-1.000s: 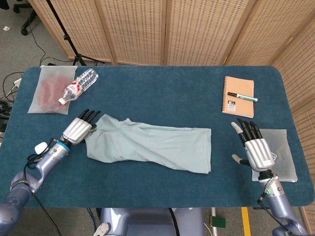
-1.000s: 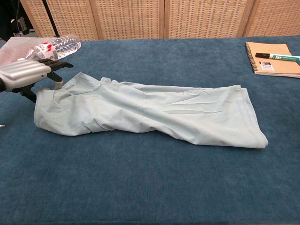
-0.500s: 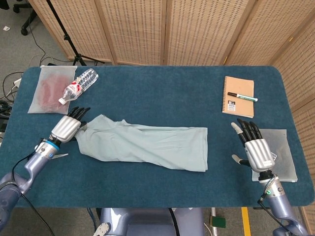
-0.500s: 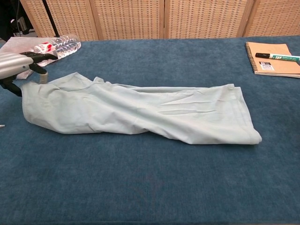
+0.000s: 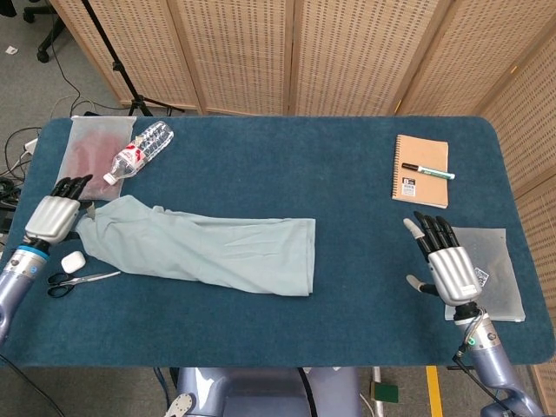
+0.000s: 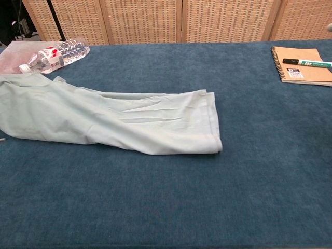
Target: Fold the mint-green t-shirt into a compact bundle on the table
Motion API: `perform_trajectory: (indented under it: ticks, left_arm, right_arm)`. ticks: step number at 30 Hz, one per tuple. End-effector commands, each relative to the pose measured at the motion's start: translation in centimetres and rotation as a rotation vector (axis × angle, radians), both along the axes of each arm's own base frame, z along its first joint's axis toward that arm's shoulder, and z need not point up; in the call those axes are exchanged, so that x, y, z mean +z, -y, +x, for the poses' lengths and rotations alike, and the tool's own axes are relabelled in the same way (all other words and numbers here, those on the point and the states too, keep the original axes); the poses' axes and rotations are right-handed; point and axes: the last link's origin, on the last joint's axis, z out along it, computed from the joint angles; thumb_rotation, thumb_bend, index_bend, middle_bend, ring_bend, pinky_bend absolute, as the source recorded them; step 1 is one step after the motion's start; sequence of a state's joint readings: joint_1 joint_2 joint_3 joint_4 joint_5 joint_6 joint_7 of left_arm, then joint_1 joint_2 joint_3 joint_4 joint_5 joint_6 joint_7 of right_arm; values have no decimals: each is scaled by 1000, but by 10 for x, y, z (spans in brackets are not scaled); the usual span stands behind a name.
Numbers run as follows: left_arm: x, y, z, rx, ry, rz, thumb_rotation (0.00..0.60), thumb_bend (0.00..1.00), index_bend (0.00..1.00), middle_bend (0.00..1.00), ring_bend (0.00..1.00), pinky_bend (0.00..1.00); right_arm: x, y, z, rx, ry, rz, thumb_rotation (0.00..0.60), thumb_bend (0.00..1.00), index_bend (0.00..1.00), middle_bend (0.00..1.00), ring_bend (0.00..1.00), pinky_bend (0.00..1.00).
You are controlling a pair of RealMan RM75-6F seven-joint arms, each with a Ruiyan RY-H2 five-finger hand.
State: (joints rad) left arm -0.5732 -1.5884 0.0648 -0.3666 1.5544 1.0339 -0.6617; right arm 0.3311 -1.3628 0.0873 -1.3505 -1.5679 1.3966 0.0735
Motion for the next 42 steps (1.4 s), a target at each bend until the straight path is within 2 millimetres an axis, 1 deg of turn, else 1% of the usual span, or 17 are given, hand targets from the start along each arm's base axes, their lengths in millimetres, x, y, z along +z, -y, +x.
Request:
perform_trajectory:
  ticks: [1,3,6,15,18,23,26,32,36,37,39,41,42]
  left_arm:
    - [33,2,-22,88,-24,69,600,836,757,0,0,0]
    - [41,3,-29,116,-31,83,600,838,759,0,0,0]
    - [58,5,-42,183,-48,120,600,844,762,0,0,0]
    - [82,6,-60,298,-52,190,600,851,762,0,0,0]
    - [89,5,-66,343,-43,217,600,851,762,0,0,0]
    - [87,4,-63,329,-17,222,600,851,762,0,0,0]
    - [84,2,-52,261,27,220,600,851,762,0,0,0]
    - [76,0,-22,79,112,203,600,851,761,0,0,0]
    - [68,2,8,-87,155,181,600,851,763,0,0,0]
    - [62,2,22,-161,164,166,600,851,763,0,0,0]
    - [55,5,38,-236,158,152,600,851,764,0,0,0]
    - [44,5,56,-301,140,133,600,851,765,0,0,0]
    - [33,5,70,-345,130,113,600,851,766,0,0,0]
  right_arm:
    - [0,0,0,0,-1,0,600,0,0,0,0,23]
    - [0,0,0,1,-3,1,600,0,0,0,0,23]
    - [0,0,-1,-1,-3,2,600,0,0,0,0,23]
    - [-1,1,-1,-3,-6,5,600,0,0,0,0,23]
    - [-2,1,-1,-2,-8,6,600,0,0,0,0,23]
    - [-2,1,-1,-3,-5,6,600,0,0,0,0,23]
    - [-1,1,-1,-1,-2,6,600,0,0,0,0,23]
    - [0,0,-1,1,5,5,600,0,0,0,0,23]
    - [2,0,-1,3,10,4,600,0,0,0,0,23]
    - [2,0,-1,6,11,4,600,0,0,0,0,23]
    - [3,-1,0,9,15,5,600,0,0,0,0,23]
    - [3,-2,1,12,20,7,600,0,0,0,0,23]
    - [4,-2,1,15,22,9,600,0,0,0,0,23]
